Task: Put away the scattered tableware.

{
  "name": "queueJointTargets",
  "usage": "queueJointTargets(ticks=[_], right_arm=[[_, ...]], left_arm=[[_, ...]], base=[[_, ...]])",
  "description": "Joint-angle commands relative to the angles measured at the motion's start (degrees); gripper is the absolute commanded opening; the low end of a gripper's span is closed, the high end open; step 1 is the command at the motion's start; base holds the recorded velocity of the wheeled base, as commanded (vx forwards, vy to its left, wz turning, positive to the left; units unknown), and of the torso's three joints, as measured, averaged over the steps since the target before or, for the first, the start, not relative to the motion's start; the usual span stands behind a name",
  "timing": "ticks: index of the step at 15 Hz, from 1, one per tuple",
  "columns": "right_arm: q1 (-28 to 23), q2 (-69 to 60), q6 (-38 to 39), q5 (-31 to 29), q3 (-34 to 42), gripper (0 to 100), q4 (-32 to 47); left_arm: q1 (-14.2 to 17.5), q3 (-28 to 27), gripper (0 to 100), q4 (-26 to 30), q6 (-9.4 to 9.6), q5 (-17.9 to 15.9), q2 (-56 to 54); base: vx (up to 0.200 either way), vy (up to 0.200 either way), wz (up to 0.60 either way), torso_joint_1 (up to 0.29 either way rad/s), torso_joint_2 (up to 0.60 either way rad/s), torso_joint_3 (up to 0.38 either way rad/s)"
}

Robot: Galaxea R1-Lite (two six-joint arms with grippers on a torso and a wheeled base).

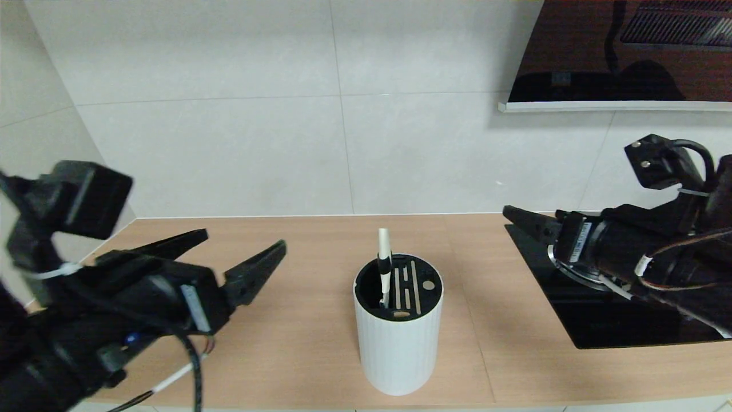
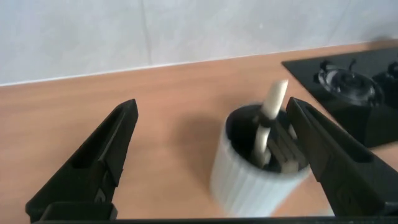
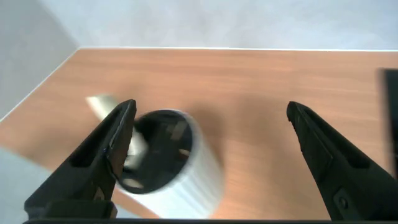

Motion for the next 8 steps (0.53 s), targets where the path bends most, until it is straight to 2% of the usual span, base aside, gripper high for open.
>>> queueJointTargets(ticks=[1,3,4,6,7,8], right_arm=[[-4.14,-10.56,-0.02,-0.1,6.55,100,0.09],[-6.51,-19.35,-0.1,-0.19,10.68,100,1.14],[-9.68,-25.15,-0.89,-0.1,11.91,100,4.48],[-14.34,-35.61,-2.39,0.52,13.06,100,11.95],[-15.57,-43.61,-4.06,0.52,12.88,100,17.93],[-15.57,-49.23,-6.61,0.34,12.53,100,22.24]], left_arm=[[7.35,2.83,100,12.6,0.35,-3.02,-20.5],[11.04,2.74,100,17.08,0.79,-3.02,-28.32],[13.24,2.56,100,20.51,1.94,-2.93,-33.15],[16.93,2.83,100,26.05,6.15,-3.11,-40.8],[20.54,3.09,100,29.56,8.53,-3.46,-45.19],[22.38,3.18,100,31.23,9.58,-4.07,-48.36]], base=[[0.0,0.0,0.0,0.0,0.0,0.0],[0.0,0.0,0.0,0.0,0.0,0.0],[0.0,0.0,0.0,0.0,0.0,0.0],[0.0,0.0,0.0,0.0,0.0,0.0],[0.0,0.0,0.0,0.0,0.0,0.0],[0.0,0.0,0.0,0.0,0.0,0.0]])
